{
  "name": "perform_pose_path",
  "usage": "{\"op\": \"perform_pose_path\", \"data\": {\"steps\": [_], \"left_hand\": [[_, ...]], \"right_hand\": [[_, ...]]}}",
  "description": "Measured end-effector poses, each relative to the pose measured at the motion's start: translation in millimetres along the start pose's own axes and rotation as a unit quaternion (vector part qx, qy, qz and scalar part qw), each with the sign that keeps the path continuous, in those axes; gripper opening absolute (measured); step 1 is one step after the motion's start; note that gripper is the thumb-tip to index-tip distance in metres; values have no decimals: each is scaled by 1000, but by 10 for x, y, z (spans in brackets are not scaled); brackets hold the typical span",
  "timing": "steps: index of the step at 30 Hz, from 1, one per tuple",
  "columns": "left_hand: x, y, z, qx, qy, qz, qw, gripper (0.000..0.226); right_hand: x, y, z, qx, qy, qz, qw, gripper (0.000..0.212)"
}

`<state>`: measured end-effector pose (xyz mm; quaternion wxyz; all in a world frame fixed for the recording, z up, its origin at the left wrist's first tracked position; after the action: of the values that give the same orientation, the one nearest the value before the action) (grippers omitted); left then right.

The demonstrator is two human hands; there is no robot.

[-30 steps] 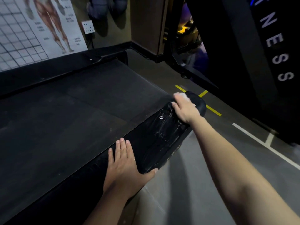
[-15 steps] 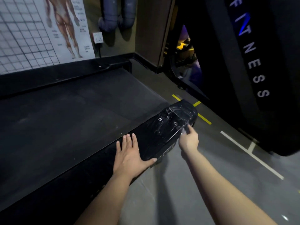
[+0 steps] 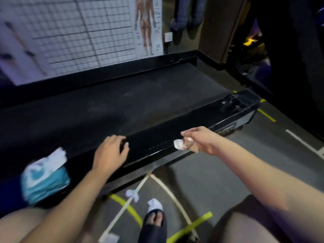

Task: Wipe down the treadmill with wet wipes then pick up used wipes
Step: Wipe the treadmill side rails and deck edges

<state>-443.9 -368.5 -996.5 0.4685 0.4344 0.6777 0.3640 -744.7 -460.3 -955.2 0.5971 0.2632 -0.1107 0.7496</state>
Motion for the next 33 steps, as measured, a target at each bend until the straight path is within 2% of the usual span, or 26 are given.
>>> {"op": "perform_pose_path", "data": {"steps": [2,5,8,10,12,14,17,19,21,23,26,28,30,33], "left_hand": [[214,185,491,-62,50,24,997,62],[555,332,1029,-130,102,89,982,70],[893,303,1328,-157,69,150,974,75],[1135,213,1395,-199,21,190,961,64],[1276,194,1414,-159,11,150,976,49],[1313,294,1410,-94,13,55,994,37],[1365,649,1518,-56,91,-77,991,34],[1441,831,1720,-61,196,-103,973,28],[1521,901,1936,-51,302,-77,949,36],[1563,902,2092,26,397,-48,916,51],[1554,819,2245,213,547,-25,809,73],[1502,736,2215,339,574,8,746,71],[1427,674,2168,429,577,4,695,60],[1311,657,2062,481,585,26,653,44]], "right_hand": [[153,-499,45,95,19,33,995,28],[405,-1158,54,162,75,98,979,38],[602,-1661,9,239,134,176,946,46],[687,-1929,-61,295,160,202,920,48],[750,-2165,-158,354,185,217,891,50],[788,-2327,-279,410,200,225,861,57],[795,-2398,-382,393,193,227,870,56],[826,-2375,-320,375,198,215,880,53],[859,-2347,-269,341,175,222,897,46],[906,-2345,-278,272,124,233,926,38],[981,-2363,-295,263,121,223,931,26],[1045,-2357,-208,314,173,197,912,26],[1127,-2344,-69,334,219,166,902,34],[1202,-2252,94,345,265,119,893,42]]}}
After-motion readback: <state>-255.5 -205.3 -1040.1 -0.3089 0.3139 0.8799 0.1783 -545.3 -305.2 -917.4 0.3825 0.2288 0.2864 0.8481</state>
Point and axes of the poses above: each hand's wrist, its own x-axis away from the middle knuckle, its own y-axis out of the back of the hand, z = x × y, the point moved 3 cm from there along -x, towards the middle knuckle, and after that the axes turned 2 degrees about y, right-handed, at the moved point
